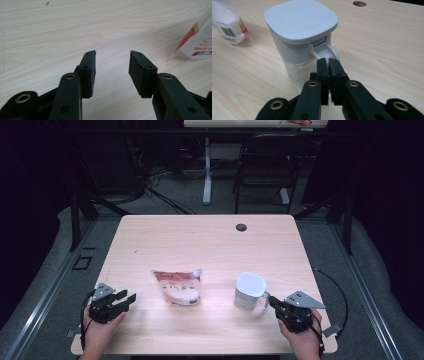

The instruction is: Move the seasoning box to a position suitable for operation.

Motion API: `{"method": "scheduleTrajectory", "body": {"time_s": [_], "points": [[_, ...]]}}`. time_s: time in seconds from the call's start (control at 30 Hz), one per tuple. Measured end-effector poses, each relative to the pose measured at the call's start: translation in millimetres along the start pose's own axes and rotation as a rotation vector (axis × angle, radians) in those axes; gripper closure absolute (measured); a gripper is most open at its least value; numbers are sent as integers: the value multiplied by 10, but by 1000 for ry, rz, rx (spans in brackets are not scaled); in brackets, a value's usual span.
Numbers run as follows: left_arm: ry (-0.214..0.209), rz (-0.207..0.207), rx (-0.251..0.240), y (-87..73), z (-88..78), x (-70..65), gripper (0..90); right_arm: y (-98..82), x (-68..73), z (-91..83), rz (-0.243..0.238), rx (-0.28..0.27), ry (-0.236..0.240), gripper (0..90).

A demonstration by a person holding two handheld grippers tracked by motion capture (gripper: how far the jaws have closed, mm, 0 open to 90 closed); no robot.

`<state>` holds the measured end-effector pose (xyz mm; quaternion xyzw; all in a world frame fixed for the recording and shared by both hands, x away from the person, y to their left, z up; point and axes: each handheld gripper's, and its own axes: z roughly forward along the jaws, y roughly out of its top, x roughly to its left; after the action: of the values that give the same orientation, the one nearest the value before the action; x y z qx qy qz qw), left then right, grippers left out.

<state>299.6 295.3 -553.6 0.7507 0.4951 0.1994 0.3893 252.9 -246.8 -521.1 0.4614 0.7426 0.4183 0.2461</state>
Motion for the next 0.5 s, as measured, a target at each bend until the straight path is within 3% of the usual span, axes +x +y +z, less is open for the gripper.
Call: {"method": "scheduleTrajectory", "body": {"time_s": [0.23,0.5], "points": [[-1,-2,-6,-5,10,1,574,70,-15,-1,6,-11,6,900],[-2,1,0,-3,14,1,573,201,14,1,-23,-26,-3,900]]}}
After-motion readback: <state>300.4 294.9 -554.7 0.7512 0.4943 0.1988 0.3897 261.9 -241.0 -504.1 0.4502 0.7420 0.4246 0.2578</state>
